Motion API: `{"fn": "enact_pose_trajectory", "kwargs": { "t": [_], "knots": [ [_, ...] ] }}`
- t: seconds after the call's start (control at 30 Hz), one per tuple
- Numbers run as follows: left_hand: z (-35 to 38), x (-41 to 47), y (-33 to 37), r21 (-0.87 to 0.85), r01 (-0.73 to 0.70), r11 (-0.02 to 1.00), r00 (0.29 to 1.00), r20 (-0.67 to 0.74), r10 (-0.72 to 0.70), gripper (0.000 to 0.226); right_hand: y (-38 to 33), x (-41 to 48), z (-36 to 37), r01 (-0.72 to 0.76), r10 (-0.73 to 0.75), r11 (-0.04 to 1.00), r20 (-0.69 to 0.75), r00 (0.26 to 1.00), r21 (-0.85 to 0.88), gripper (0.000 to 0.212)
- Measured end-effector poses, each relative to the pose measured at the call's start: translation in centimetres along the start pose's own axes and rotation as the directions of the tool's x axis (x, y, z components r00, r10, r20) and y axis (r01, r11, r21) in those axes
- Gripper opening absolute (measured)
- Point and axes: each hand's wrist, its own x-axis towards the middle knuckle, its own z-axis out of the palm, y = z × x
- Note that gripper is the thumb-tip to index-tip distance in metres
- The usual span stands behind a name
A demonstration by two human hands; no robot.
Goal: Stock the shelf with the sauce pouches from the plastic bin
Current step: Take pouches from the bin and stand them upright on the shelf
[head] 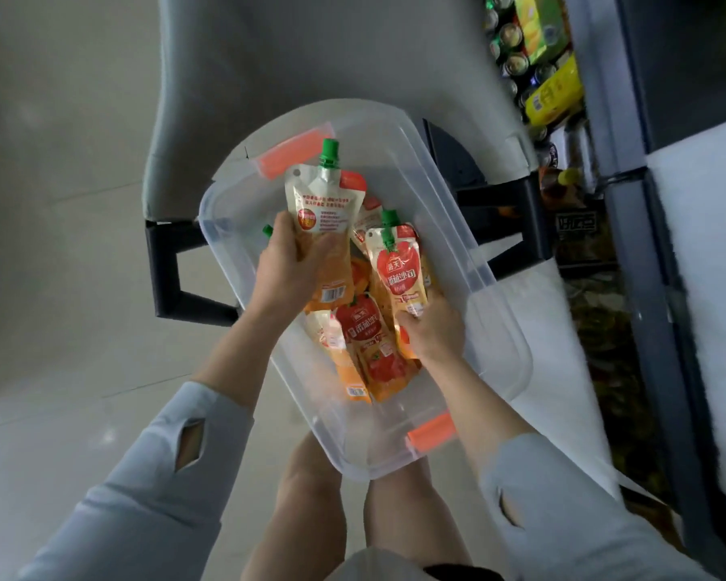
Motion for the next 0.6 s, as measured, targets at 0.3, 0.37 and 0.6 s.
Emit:
{"fn": "enact_pose_trajectory", "kwargs": {
  "t": [0.3,0.37,0.6],
  "knots": [
    [-3.5,-8.9,6.1,-0.135,-0.014,0.991,0.997,0.078,0.024,0.025,-2.4,-10.3,-9.5,0.054,-0.121,0.776,0.064,0.991,0.628,0.030],
    [-4.1,-11.4,7.2,-0.257,0.061,0.964,0.987,0.157,-0.020,0.033,-2.4,-13.4,-11.7,0.093,-0.131,0.736,0.007,0.991,0.671,0.029],
    [-4.0,-18.6,12.7,-0.337,0.004,0.942,0.917,0.377,0.130,0.082,-1.7,-22.4,-18.2,0.197,-0.103,0.651,-0.172,0.980,0.733,0.025]
  ]
}}
